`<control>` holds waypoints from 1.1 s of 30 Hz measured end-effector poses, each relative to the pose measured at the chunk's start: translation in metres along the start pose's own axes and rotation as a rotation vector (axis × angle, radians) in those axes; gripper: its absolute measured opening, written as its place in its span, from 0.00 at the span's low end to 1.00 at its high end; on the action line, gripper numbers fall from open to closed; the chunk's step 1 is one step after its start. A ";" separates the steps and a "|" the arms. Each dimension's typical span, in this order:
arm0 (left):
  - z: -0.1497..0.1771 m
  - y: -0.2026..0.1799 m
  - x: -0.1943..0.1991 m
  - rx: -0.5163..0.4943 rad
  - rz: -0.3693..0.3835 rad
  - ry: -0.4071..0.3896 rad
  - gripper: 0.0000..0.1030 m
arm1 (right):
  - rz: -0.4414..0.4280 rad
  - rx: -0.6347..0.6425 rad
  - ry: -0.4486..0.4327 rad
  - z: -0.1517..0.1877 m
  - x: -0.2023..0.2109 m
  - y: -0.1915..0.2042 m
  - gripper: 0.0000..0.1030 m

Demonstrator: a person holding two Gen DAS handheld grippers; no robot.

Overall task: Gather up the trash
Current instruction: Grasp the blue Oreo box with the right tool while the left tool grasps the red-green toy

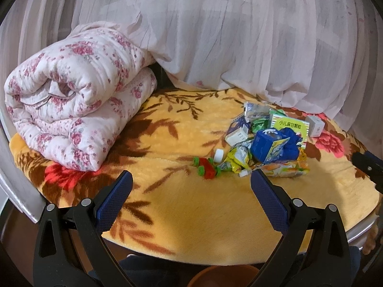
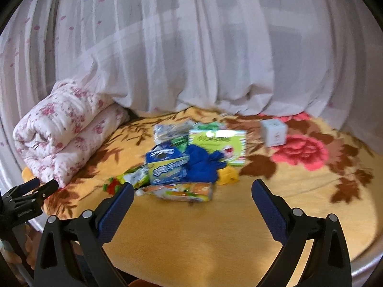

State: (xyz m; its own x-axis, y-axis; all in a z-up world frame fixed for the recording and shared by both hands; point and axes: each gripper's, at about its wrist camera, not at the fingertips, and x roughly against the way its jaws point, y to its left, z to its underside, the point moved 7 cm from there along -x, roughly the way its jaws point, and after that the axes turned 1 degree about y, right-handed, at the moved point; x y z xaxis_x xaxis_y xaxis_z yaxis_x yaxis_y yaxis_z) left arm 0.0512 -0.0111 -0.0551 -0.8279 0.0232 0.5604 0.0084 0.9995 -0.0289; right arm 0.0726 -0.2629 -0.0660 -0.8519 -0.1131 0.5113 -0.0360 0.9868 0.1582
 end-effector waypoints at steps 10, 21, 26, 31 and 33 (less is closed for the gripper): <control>0.005 0.023 -0.023 0.038 -0.017 0.060 0.93 | -0.128 -0.059 0.155 0.002 -0.095 0.038 0.94; 0.013 0.056 -0.044 0.089 -0.025 0.104 0.93 | 0.019 -0.274 0.246 0.003 -0.187 0.061 0.94; 0.016 0.070 -0.051 0.114 -0.028 0.113 0.93 | 0.133 -0.302 0.243 0.003 -0.206 0.054 0.87; 0.017 0.075 -0.053 0.122 -0.028 0.112 0.93 | 0.096 -0.341 0.219 0.005 -0.192 0.046 0.73; 0.018 0.075 -0.053 0.123 -0.026 0.111 0.93 | 0.060 -0.341 0.203 0.006 -0.178 0.046 0.73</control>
State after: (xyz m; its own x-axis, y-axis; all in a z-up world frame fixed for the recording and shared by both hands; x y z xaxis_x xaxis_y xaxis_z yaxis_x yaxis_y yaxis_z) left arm 0.0854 0.0622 -0.1013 -0.7599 0.0063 0.6500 -0.0862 0.9901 -0.1104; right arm 0.2194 -0.1965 -0.1541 -0.7256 -0.1108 0.6792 0.2150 0.9011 0.3766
